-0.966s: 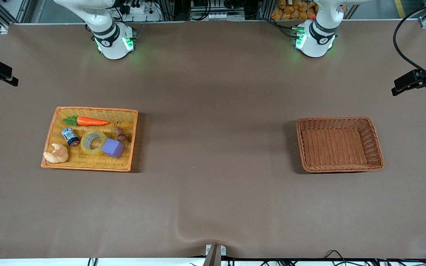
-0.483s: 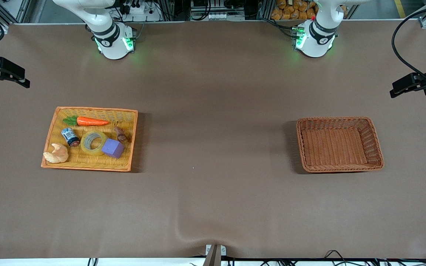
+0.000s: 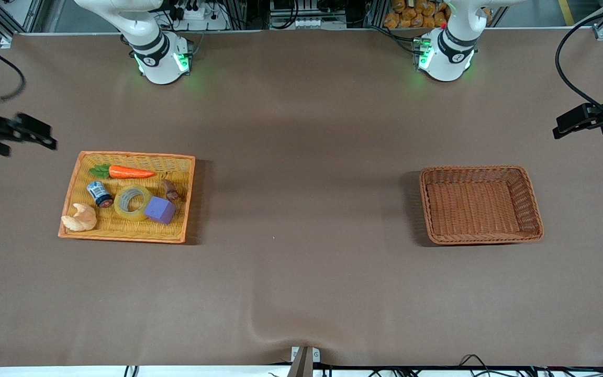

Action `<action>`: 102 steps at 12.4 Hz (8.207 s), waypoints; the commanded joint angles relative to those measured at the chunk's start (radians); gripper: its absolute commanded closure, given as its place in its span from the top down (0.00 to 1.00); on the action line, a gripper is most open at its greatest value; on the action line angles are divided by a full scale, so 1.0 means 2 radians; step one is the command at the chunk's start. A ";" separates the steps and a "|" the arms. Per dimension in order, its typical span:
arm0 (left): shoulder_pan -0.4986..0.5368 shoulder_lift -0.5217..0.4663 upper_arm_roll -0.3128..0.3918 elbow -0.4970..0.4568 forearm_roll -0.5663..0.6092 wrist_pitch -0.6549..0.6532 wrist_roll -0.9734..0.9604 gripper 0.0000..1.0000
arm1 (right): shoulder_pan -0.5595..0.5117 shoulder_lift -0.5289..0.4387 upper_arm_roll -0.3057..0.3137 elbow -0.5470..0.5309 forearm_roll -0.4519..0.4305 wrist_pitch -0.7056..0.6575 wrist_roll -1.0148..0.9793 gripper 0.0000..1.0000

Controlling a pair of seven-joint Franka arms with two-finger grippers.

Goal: Transfer tape with both arms
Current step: 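Reach the right gripper down onto the yellow tape roll and grasp it, then lift the tape and set it on the table while the left gripper approaches, then retract the right gripper while the left gripper grasps the tape roll, then carry the tape with the left gripper and release it into the basket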

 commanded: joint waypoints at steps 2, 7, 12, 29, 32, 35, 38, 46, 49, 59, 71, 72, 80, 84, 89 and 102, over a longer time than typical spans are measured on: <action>0.000 0.004 0.000 0.001 -0.003 0.003 0.009 1.00 | 0.054 0.004 -0.001 -0.063 0.003 0.072 -0.002 1.00; -0.003 0.003 0.000 0.002 -0.005 0.002 0.005 1.00 | 0.067 0.010 -0.001 -0.196 0.004 0.196 -0.085 1.00; -0.004 0.005 -0.001 0.001 -0.007 0.002 0.007 1.00 | 0.023 0.040 -0.003 -0.302 0.004 0.340 -0.332 1.00; -0.006 -0.034 -0.009 -0.063 0.000 0.038 0.002 1.00 | -0.006 0.125 -0.001 -0.381 0.011 0.463 -0.417 0.41; -0.004 -0.034 -0.010 -0.062 -0.001 0.036 -0.001 1.00 | -0.006 0.123 -0.001 -0.380 0.011 0.457 -0.416 0.08; -0.003 -0.032 -0.010 -0.061 0.001 0.032 0.008 1.00 | -0.005 0.098 0.000 -0.357 0.012 0.407 -0.414 0.00; -0.005 -0.030 -0.010 -0.058 0.001 0.033 0.010 1.00 | 0.003 0.045 0.001 -0.339 0.011 0.346 -0.404 0.00; -0.004 -0.025 -0.010 -0.059 0.001 0.035 0.011 1.00 | 0.199 0.117 0.001 -0.080 0.017 0.196 -0.080 0.00; -0.004 -0.025 -0.010 -0.059 0.001 0.035 0.011 1.00 | 0.263 0.204 0.001 0.017 0.086 0.205 0.034 0.00; -0.011 0.014 -0.023 -0.069 -0.005 0.050 0.009 1.00 | 0.392 0.409 -0.003 0.156 0.085 0.350 0.244 0.00; -0.058 0.037 -0.050 -0.111 -0.005 0.112 -0.034 1.00 | 0.339 0.279 -0.042 0.139 0.083 0.199 0.243 1.00; -0.064 0.042 -0.058 -0.111 -0.005 0.118 -0.052 1.00 | 0.315 0.250 -0.042 0.124 0.083 0.189 0.242 1.00; -0.211 0.146 -0.086 -0.102 -0.007 0.246 -0.318 1.00 | 0.212 0.081 -0.065 0.017 0.044 0.087 0.117 1.00; -0.263 0.256 -0.086 -0.030 -0.007 0.269 -0.367 1.00 | 0.147 0.028 -0.067 -0.003 0.032 0.061 0.108 1.00; -0.267 0.336 -0.086 0.001 -0.006 0.388 -0.359 1.00 | 0.078 -0.038 -0.063 0.006 0.023 -0.040 0.108 1.00; -0.277 0.388 -0.086 -0.001 0.004 0.449 -0.319 0.00 | 0.004 -0.088 -0.036 0.003 -0.013 -0.107 -0.008 1.00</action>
